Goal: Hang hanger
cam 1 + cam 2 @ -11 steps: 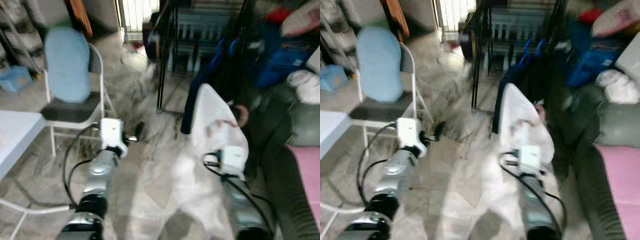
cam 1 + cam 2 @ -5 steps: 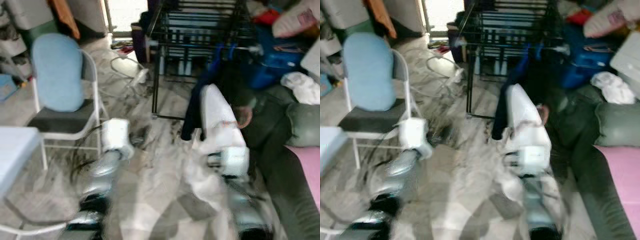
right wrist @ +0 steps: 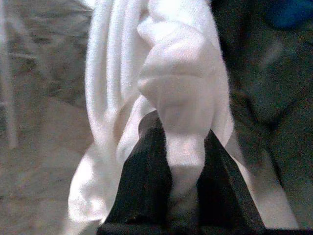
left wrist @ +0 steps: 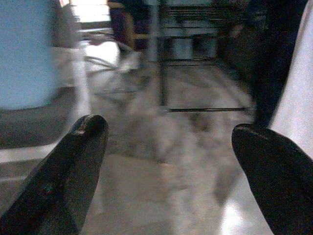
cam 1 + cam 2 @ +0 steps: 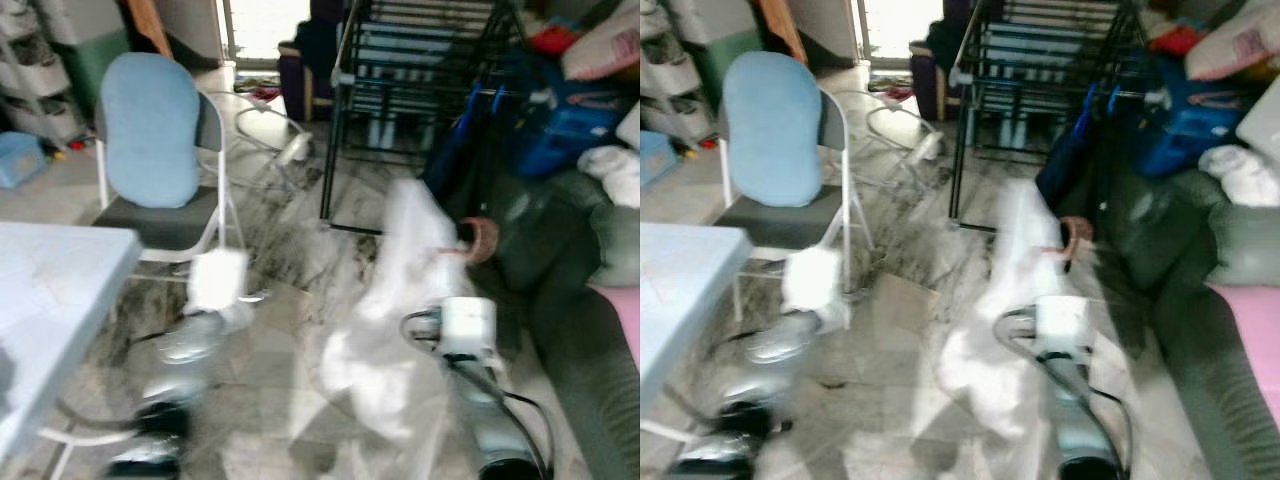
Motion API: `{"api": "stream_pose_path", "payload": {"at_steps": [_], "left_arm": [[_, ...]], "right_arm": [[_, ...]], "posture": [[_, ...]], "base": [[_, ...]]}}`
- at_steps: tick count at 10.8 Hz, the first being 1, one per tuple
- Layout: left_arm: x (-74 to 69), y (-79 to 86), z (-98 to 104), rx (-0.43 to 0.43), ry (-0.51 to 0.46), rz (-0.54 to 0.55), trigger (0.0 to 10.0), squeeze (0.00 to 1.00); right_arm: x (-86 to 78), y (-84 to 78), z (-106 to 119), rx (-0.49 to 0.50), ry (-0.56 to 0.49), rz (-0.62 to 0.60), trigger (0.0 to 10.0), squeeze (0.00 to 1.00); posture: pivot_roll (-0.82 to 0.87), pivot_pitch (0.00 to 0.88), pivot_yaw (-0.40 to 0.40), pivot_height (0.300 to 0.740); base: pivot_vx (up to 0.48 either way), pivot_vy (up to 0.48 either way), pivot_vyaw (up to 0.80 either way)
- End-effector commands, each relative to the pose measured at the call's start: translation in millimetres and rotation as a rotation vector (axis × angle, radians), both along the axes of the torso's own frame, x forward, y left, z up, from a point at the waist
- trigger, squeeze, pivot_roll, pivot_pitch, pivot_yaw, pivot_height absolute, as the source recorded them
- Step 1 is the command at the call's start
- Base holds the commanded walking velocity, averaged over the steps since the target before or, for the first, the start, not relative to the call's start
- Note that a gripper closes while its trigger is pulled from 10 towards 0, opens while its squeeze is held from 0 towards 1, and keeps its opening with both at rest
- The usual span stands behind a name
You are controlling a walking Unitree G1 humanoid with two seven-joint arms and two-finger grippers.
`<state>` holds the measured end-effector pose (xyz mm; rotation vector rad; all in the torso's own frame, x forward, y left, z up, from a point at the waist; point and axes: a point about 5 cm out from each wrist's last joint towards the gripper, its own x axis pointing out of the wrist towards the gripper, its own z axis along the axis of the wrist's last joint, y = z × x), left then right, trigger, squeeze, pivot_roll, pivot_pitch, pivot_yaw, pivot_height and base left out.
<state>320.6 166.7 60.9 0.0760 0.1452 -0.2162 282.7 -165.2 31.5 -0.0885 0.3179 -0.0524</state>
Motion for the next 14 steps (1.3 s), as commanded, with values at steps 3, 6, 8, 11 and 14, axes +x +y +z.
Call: {"api": "stream_pose_path", "payload": {"at_steps": [3,6,8,11,14], "left_arm": [[-19.0,-11.6,-3.7,-0.045,-0.057,-0.010,10.0,0.00],[-32.7,-1.5,-21.3,-0.083,0.000,0.042,10.0,0.00],[-20.2,-0.7,-10.9,-0.048,-0.024,0.012,10.0,0.00],[0.1,-9.6,7.8,-0.116,-0.041,-0.006,10.0,0.00],[-0.4,-30.5,8.5,-0.153,-0.039,-0.080,10.0,0.00]], "right_arm": [[-2.5,-11.0,4.0,0.007,-0.010,-0.007,10.0,0.00],[-20.7,-20.1,-8.2,-0.007,0.038,-0.039,10.0,0.00],[-19.4,-19.2,-9.2,-0.016,0.039,-0.041,10.0,0.00],[-9.6,-19.4,3.7,-0.020,-0.013,-0.065,10.0,0.00],[-9.8,-14.4,6.7,-0.047,-0.028,-0.024,10.0,0.00]], "posture": [[-0.13,0.000,-0.013,0.740],[-0.13,0.000,-0.030,0.740],[-0.14,0.000,-0.015,0.740],[-0.18,0.000,0.025,0.740],[-0.19,0.000,0.039,0.740]], "base": [[0.000,0.000,0.00],[0.000,0.000,0.00],[0.000,0.000,0.00],[0.120,0.000,0.00],[0.456,0.000,0.00]]}}
